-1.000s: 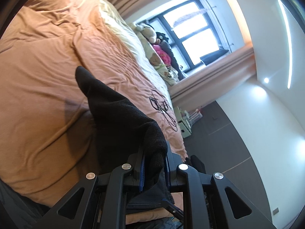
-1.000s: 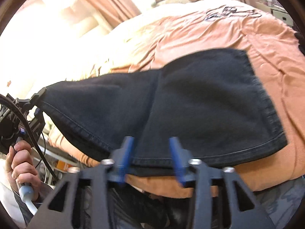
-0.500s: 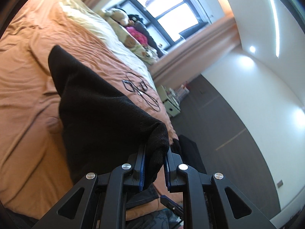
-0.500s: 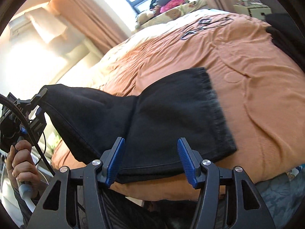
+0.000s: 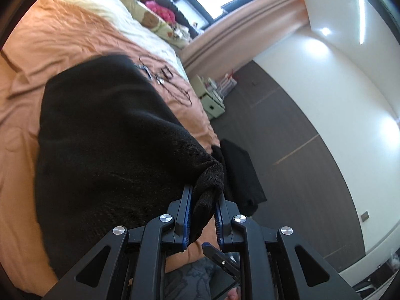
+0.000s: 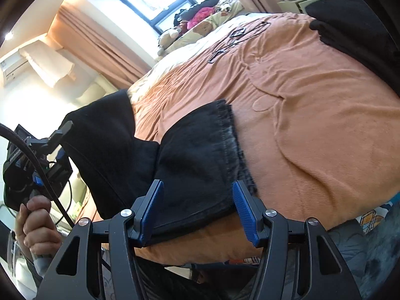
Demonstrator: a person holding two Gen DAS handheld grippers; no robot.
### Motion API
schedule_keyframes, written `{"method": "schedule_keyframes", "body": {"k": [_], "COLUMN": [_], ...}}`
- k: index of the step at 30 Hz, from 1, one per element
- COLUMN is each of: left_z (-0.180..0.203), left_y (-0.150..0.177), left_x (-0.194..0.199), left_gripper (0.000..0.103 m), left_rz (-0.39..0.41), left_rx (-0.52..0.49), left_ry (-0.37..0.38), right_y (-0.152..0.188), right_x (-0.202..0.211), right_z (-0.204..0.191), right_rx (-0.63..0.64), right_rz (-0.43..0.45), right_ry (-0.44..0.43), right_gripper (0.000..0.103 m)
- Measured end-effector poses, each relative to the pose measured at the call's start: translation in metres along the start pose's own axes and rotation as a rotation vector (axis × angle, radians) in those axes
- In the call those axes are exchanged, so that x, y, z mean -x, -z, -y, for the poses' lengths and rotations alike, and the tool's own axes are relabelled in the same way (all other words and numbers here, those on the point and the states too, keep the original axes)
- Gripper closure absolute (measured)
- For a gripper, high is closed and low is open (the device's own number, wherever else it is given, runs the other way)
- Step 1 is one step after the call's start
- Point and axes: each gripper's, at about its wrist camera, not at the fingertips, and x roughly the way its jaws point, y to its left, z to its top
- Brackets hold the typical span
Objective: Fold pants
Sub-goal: 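Fold the lifted pants over toward the right tool with the left tool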
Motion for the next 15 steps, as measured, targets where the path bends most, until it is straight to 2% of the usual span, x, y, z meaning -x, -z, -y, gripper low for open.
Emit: {"method": "schedule_keyframes", "body": {"k": [8,15], "left_z": [-0.01,0.004], "left_y": [0.024,0.036], "left_x": [-0.06,-0.062], "left_gripper": [0.086,0.086], "left_rz": [-0.121,-0.148], "left_rx": [0.05,0.025], "left_ry": [0.011,0.012], "right_y": [-0.001,0.001], "right_x": [0.014,0.021], "right_z": [0.022,0.029], "right_rx": [-0.055,-0.086], "right_rz": [0.006,0.008], "right_ry": [0.022,0.018], "right_gripper": [0.047,0.047]}}
